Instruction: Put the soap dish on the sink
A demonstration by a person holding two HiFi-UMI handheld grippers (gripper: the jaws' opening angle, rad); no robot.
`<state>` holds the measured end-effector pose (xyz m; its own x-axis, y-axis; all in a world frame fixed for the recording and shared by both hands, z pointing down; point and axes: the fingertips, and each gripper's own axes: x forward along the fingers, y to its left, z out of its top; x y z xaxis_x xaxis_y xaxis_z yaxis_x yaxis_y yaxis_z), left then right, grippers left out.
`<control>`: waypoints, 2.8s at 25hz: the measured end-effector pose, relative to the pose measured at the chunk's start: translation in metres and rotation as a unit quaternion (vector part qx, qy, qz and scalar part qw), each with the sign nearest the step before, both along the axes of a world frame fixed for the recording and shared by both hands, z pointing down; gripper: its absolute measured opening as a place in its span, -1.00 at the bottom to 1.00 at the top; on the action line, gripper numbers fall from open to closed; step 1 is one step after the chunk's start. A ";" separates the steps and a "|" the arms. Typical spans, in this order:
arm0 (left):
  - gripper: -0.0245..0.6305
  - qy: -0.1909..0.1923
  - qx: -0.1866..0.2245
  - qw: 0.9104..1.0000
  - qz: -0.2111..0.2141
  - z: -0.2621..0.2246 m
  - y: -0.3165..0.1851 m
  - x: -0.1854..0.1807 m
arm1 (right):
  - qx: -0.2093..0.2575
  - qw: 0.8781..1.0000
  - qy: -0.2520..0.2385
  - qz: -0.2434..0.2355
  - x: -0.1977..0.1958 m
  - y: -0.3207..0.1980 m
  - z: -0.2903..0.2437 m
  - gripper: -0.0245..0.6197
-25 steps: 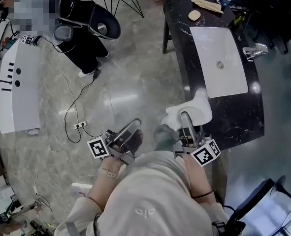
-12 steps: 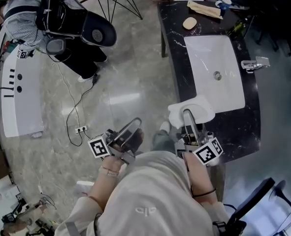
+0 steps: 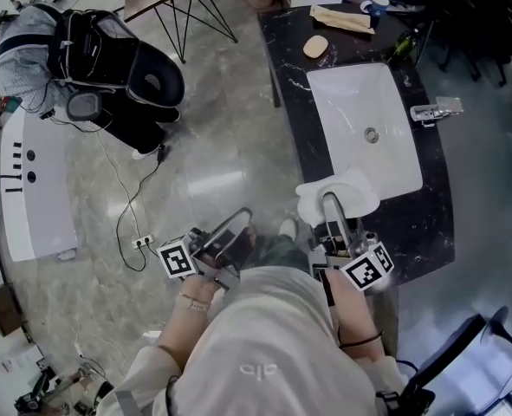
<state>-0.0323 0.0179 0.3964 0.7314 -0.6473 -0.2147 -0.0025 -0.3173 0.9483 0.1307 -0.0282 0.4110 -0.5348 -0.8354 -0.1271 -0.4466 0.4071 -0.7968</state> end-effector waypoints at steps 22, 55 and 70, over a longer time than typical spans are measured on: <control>-0.88 0.067 -0.009 0.983 0.169 -0.010 -0.051 0.042 | 0.021 0.980 0.108 0.168 0.043 0.016 -0.022 -0.42; 0.09 0.052 -0.013 0.967 0.249 -0.044 -0.079 0.101 | 0.234 0.413 0.867 0.150 -0.013 -0.036 -0.050 -0.42; -0.10 0.160 -0.135 0.957 0.199 0.020 -0.104 0.100 | 0.265 0.406 0.874 0.030 -0.027 -0.068 0.033 -0.46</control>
